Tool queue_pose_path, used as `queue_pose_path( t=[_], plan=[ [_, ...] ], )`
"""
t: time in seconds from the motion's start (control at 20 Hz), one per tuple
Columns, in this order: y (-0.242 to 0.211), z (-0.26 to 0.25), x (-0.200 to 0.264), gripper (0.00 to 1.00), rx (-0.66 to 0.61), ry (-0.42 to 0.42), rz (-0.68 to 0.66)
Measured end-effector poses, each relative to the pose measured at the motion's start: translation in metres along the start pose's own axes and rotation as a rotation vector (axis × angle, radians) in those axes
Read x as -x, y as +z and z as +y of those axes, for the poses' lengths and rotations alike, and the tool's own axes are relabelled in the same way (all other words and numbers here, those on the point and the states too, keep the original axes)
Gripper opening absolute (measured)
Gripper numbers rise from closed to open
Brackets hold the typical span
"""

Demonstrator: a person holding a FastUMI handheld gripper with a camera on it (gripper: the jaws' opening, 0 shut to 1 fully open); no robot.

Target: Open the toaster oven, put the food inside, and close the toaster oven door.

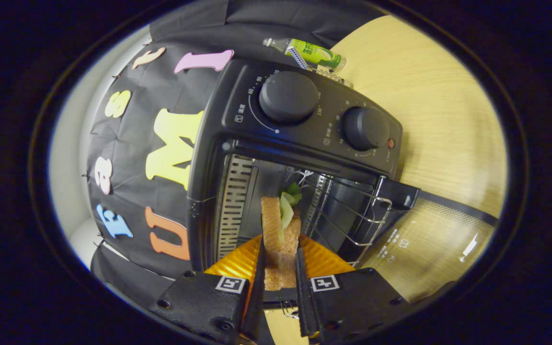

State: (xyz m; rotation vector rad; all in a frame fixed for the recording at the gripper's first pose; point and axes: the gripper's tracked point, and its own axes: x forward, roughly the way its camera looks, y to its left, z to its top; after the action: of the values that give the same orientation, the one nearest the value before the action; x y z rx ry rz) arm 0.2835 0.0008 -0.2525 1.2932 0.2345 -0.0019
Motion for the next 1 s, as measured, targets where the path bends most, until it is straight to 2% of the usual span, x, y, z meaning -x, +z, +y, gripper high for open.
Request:
queue_pose_path(
  t=[0.15, 0.4, 0.55, 0.7, 1.0],
  plan=[
    [0.005, 0.001, -0.017, 0.36, -0.021, -0.012, -0.051],
    [0.008, 0.004, -0.033, 0.36, 0.098, -0.015, -0.082],
    [0.005, 0.006, -0.035, 0.36, 0.109, -0.006, -0.068],
    [-0.006, 0.003, -0.033, 0.41, 0.173, -0.035, -0.019],
    [-0.016, 0.000, -0.031, 0.50, 0.380, -0.066, 0.069]
  ],
)
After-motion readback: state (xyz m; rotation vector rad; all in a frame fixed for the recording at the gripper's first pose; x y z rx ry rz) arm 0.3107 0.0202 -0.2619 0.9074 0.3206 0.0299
